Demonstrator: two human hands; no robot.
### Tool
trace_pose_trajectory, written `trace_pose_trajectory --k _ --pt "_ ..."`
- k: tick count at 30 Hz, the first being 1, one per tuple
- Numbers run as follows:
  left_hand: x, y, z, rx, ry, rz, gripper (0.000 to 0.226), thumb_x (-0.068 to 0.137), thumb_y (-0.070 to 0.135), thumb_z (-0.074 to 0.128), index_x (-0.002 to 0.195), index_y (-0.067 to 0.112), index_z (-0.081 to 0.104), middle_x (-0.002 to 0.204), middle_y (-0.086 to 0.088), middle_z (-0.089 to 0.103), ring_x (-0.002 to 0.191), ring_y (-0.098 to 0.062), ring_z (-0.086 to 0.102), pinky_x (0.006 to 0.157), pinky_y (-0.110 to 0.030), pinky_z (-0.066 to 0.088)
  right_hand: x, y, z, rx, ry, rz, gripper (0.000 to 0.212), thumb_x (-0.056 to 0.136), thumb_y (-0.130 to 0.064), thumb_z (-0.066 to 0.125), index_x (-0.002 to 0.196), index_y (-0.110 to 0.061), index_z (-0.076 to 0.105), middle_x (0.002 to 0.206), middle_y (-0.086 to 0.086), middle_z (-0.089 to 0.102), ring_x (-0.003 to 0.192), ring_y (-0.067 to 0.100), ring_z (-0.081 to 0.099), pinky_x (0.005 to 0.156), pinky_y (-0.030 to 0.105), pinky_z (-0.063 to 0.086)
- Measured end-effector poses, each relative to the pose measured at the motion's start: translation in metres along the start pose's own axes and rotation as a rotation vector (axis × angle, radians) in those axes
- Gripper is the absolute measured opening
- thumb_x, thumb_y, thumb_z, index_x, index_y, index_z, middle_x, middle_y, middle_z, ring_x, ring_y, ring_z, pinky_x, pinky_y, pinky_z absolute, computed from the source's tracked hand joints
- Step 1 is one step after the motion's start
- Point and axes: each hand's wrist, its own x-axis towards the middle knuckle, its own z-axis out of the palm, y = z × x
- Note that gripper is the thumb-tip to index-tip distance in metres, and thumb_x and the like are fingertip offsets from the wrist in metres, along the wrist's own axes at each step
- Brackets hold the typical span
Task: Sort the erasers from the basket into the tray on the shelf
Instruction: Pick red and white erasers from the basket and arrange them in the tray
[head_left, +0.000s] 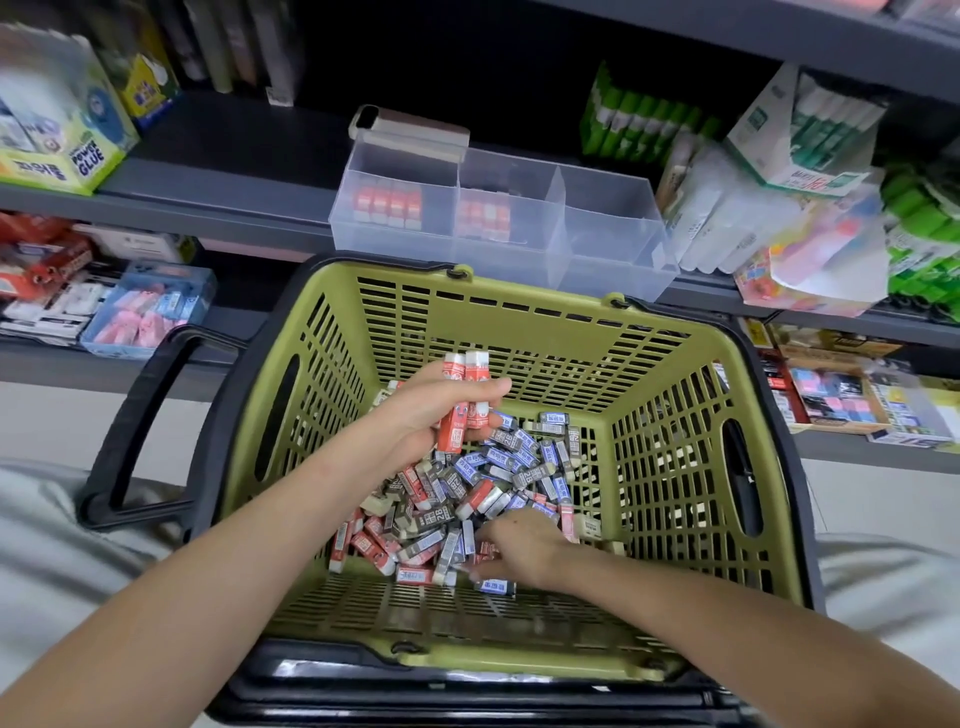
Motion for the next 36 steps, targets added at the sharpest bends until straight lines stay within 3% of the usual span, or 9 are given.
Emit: trace_pose_trajectory --k 6,12,15,18,21,24,28,32,36 --pt "0.0 -0.004 -0.001 0.004 -0.01 -0.016 0.034 0.071 0.009 0.078 0.097 0.006 0.056 0.081 -0.01 0.067 0.06 -0.017 0.069 0.046 -0.023 0.052 0.015 -0.006 -0.013 0.051 -0.083 0.023 0.038 0.078 -0.043 0.072 0.096 -0.012 0.059 0.106 0.012 0.063 0.094 0.028 0.058 0.068 0.03 0.038" --pt "0.0 -0.007 -0.001 0.011 -0.01 -0.014 0.051 0.057 0.017 0.081 0.1 0.005 0.057 0.085 -0.012 0.068 0.063 -0.018 0.07 0.048 -0.023 0.052 0.011 0.001 -0.02 0.032 -0.196 -0.008 0.023 0.086 -0.035 0.065 0.083 -0.015 0.053 0.089 0.009 0.057 0.08 0.022 0.05 0.061 0.027 0.036" --pt "0.003 -0.008 -0.002 0.022 -0.016 -0.009 0.052 0.056 0.019 0.082 0.1 0.005 0.058 0.081 -0.011 0.068 0.062 -0.018 0.07 0.048 -0.023 0.052 0.007 0.005 -0.019 0.108 -0.222 -0.013 0.034 0.089 -0.031 0.063 0.116 -0.009 0.061 0.11 0.013 0.065 0.079 0.023 0.061 0.075 0.028 0.045" --pt "0.005 -0.01 -0.002 0.032 -0.023 -0.009 0.05 0.059 0.017 0.083 0.099 0.004 0.057 0.083 -0.012 0.067 0.061 -0.018 0.07 0.047 -0.023 0.052 0.002 0.013 -0.016 0.322 -0.24 -0.03 0.045 0.09 -0.023 0.062 0.131 -0.007 0.052 0.137 0.007 0.051 0.05 -0.003 0.054 0.073 0.028 0.047" --pt "0.006 -0.013 -0.002 0.047 -0.028 -0.01 0.043 0.064 0.015 0.082 0.098 0.005 0.057 0.085 -0.013 0.067 0.061 -0.018 0.07 0.047 -0.024 0.053 -0.001 0.016 -0.019 0.42 -0.279 -0.024 0.038 0.087 -0.016 0.066 0.12 0.001 0.059 0.119 0.018 0.062 0.04 -0.004 0.053 0.074 0.031 0.048" --pt "0.005 -0.016 -0.004 0.064 -0.027 -0.02 0.059 0.055 0.019 0.083 0.105 0.001 0.056 0.085 -0.014 0.066 0.062 -0.017 0.07 0.048 -0.022 0.052 -0.005 0.017 -0.024 0.402 -0.193 -0.016 0.022 0.084 -0.02 0.068 0.096 -0.001 0.068 0.099 0.016 0.069 0.076 0.017 0.064 0.079 0.034 0.05" --pt "0.006 -0.02 -0.007 0.122 -0.039 -0.026 0.054 0.058 0.028 0.082 0.1 0.003 0.06 0.076 -0.008 0.067 0.06 -0.014 0.067 0.05 -0.023 0.053 -0.024 0.03 -0.064 0.96 -0.012 0.022 0.015 0.085 -0.024 0.066 0.084 -0.009 0.067 0.067 0.003 0.066 0.048 0.01 0.05 0.042 0.015 0.038" --pt "0.006 -0.019 -0.007 0.167 -0.107 -0.126 0.073 0.059 0.053 0.071 0.113 0.006 0.059 0.101 -0.014 0.069 0.081 -0.022 0.067 0.065 -0.031 0.057 -0.042 0.024 -0.109 1.432 0.164 -0.126 0.021 0.076 -0.026 0.068 0.087 -0.009 0.068 0.071 0.006 0.068 0.047 0.009 0.053 0.04 0.016 0.041" --pt "0.003 -0.019 -0.005 0.112 -0.233 -0.194 0.067 0.062 0.053 0.066 0.109 0.007 0.06 0.085 -0.008 0.071 0.074 -0.02 0.067 0.063 -0.031 0.056 -0.042 0.004 -0.125 1.43 0.302 -0.147 0.009 0.076 -0.01 0.069 0.086 -0.009 0.069 0.074 0.007 0.069 0.055 0.013 0.061 0.048 0.018 0.052"
